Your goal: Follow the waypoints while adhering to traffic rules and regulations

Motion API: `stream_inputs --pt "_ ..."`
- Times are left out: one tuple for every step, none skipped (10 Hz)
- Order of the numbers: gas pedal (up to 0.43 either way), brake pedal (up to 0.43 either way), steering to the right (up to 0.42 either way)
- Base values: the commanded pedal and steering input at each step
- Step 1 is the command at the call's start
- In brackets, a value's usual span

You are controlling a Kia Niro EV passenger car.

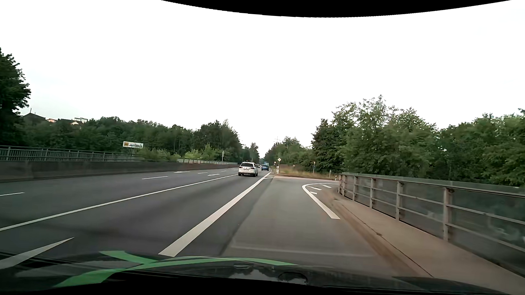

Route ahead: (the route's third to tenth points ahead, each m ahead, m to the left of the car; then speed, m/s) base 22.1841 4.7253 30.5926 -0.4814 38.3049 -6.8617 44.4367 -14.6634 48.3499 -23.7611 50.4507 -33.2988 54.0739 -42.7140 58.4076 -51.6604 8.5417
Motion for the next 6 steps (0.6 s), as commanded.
stream_inputs --pt "0.138 0.0 -0.001" --pt "0.138 0.0 -0.001" --pt "0.138 0.0 -0.002" --pt "0.138 0.0 -0.002" --pt "0.13 0.0 -0.002" --pt "0.13 0.0 -0.002"
